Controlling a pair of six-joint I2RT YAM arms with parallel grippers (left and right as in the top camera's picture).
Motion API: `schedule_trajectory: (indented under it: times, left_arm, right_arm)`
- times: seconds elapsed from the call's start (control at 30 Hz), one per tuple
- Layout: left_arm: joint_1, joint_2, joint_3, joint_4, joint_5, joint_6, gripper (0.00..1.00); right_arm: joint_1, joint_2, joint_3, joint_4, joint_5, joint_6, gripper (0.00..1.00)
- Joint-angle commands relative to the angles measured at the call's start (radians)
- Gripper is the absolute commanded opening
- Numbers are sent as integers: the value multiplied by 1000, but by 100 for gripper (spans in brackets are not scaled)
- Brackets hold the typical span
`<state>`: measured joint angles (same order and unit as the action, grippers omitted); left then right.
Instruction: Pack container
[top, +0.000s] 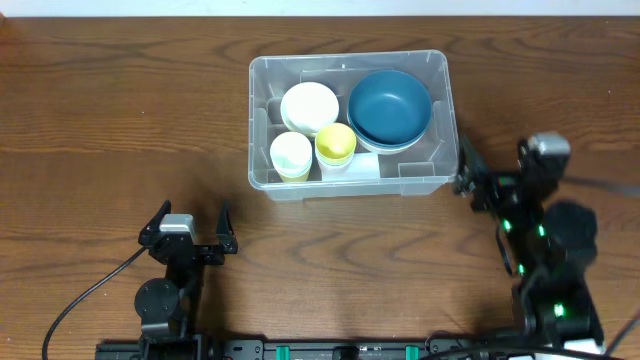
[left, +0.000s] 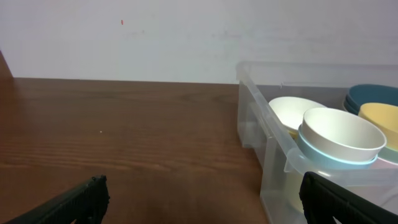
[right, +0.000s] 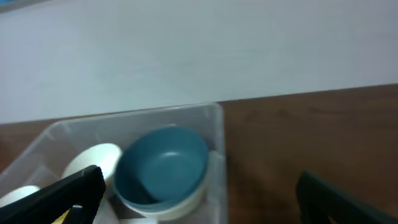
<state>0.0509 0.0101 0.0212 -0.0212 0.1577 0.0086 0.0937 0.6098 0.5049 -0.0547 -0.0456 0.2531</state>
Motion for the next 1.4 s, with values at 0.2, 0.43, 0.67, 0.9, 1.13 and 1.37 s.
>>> schedule_trajectory:
  times: [0.2,0.43,0.67,0.9,1.13,1.37]
  left_arm:
    - [4,-6,-17,-34,14,17,98]
    - [4,-6,-17,-34,14,17,98]
    - [4,-6,-17,-34,14,17,98]
    - [4,-6,-17,-34,14,17,98]
    - [4,-6,-17,-34,15,17,98]
    - [4,-6,-17,-34,14,17,98]
  right_arm:
    - [-86,-323,-293,6,-49,16,99]
    - [-87,-428,-440,6,-49,15,99]
    - [-102,-463,-470,-43,-49,-8,99]
    - [-109,-535,-470,-76,-49,-80,99]
    - [-96,-576,-470,-77,-50,-172,99]
    - [-85,-605,-470,-77,-49,-299,99]
